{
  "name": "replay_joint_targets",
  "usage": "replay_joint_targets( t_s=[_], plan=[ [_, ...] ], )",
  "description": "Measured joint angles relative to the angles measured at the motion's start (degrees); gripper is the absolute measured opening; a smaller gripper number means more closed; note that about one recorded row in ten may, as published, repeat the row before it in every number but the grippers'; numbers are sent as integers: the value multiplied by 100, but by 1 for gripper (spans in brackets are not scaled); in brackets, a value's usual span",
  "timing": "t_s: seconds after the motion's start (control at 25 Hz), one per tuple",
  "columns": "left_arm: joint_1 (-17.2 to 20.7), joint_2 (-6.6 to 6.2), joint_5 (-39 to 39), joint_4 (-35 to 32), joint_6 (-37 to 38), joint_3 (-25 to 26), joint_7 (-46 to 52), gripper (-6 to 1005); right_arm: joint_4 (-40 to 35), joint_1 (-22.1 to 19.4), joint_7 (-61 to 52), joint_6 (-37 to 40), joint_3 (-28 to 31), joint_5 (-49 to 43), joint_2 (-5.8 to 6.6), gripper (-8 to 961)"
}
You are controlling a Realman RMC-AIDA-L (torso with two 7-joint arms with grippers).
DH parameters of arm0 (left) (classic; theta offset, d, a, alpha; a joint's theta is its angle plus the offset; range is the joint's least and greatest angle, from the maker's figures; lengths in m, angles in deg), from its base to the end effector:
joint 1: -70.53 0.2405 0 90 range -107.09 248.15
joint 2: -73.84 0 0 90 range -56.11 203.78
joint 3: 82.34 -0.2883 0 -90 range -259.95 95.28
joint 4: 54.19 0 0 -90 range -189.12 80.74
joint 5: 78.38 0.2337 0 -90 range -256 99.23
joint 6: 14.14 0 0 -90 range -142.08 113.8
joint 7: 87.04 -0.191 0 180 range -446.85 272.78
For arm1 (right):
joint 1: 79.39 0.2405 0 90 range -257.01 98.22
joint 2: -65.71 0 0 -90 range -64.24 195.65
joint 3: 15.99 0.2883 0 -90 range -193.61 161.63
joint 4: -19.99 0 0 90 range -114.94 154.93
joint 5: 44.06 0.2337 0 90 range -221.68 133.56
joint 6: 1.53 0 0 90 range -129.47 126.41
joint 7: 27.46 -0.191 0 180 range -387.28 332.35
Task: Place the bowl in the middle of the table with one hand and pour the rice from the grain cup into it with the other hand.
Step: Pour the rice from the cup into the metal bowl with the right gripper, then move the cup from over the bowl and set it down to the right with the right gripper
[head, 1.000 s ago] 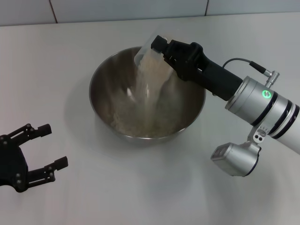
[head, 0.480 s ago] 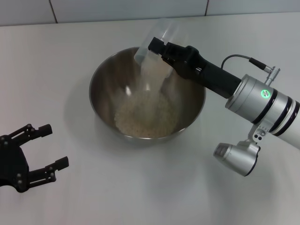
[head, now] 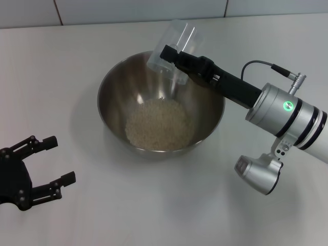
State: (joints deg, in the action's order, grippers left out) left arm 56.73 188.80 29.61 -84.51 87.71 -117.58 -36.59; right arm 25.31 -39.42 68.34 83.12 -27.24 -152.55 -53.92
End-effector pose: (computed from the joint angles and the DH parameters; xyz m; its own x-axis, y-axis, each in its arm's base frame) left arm -0.3601 0.2667 -0.0215 0.7970 0.1099 0.5939 0.3461 -0.8889 -0.3000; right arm 0.2077 0.3836 -0.1247 -0.0041 0.6526 0.7577 0.7122 0.5338 -0.4558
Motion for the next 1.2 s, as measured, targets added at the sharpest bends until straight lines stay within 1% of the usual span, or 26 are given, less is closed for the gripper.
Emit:
replay_joint_targets(
  t_s=[0.2, 0.56, 0.72, 0.76, 0.8, 0.88, 0.96, 1.0, 1.04, 1.08, 1.12, 1.16, 1.2],
  plan=[
    [0, 0, 5, 0, -5, 0, 0, 859, 9, -9, 202, -34, 0, -39, -2, 35],
    [0, 0, 6, 0, -7, 0, 0, 859, 18, -16, 224, -6, 9, -59, -7, 38],
    [0, 0, 5, 0, -3, 0, 0, 859, 103, -21, -1, 38, 65, -50, -8, 39],
    [0, 0, 4, 0, 0, 0, 0, 859, 142, -26, -163, 86, 71, -40, -9, 39],
    [0, 0, 3, 0, 4, 0, 0, 859, 221, -40, -626, 215, 153, -30, -5, 39],
    [0, 0, 2, 0, 5, 0, 0, 860, 261, -49, -847, 270, 218, -28, -5, 40],
    [1, 0, -2, 0, 15, 0, 0, 860, 373, -86, -1364, 370, 403, -25, -3, 41],
    [4, -1, -3, 0, 23, 0, 0, 860, 502, -134, -1903, 437, 643, -23, 2, 41],
    [4, -1, -3, 0, 23, 0, 0, 860, 502, -134, -1903, 437, 643, -23, 2, 41],
    [5, 0, -3, 0, 26, 0, 0, 860, 635, -203, -2597, 488, 975, -21, 3, 42],
    [7, -1, -3, 0, 27, 0, 0, 860, 635, -203, -2597, 488, 975, -21, 3, 42],
    [7, 0, -3, 0, 28, 0, 0, 860, 696, -242, -3000, 506, 1158, -20, 4, 42],
    [6, 0, -3, 0, 29, 0, 0, 859, 777, -334, -3912, 549, 1553, -19, 5, 42]
  ],
)
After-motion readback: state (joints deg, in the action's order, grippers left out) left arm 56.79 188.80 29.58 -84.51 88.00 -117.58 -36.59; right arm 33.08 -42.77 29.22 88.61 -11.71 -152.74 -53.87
